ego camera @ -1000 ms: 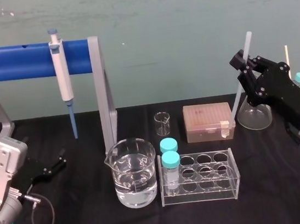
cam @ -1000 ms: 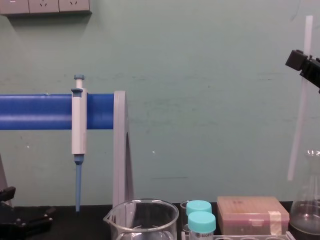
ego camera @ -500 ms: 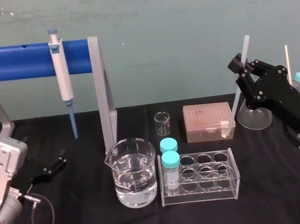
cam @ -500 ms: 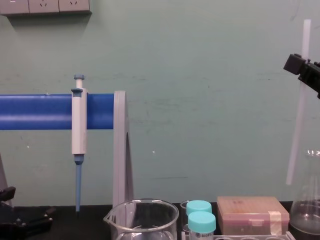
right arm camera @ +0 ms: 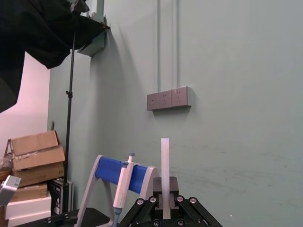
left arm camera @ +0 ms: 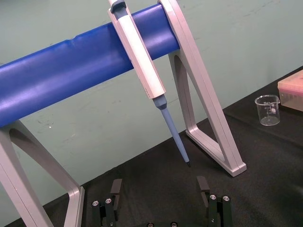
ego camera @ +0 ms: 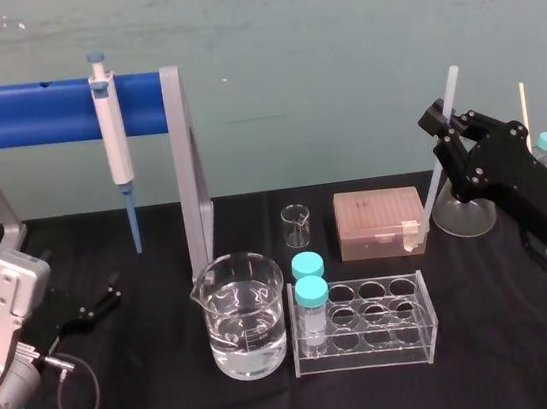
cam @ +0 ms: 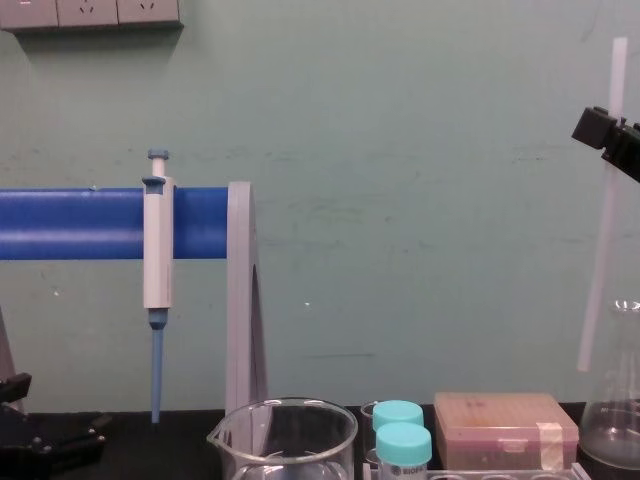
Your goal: Pick up the stirring rod with one hand, then place it down.
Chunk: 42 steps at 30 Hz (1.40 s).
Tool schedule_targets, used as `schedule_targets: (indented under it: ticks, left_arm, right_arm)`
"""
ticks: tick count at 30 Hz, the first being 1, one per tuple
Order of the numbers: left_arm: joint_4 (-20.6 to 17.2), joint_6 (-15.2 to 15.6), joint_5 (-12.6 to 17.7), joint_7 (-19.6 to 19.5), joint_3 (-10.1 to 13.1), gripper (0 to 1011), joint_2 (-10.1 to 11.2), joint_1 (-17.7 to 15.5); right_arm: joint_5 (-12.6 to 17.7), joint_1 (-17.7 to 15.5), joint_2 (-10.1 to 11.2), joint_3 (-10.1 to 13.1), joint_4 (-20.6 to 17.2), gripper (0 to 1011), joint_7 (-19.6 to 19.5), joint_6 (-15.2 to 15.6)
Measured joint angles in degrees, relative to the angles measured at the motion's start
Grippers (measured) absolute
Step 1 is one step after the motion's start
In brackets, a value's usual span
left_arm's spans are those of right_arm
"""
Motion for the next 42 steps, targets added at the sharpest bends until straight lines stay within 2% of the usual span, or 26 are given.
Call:
schedule_targets:
  ticks: [42]
  left_arm:
    - [0.0, 0.0, 0.0, 0.0, 0.0, 1000, 0.0, 0.0]
  right_arm:
    - [0.06, 0.95, -0.14, -0.97, 1.0, 72, 0.61, 0.01]
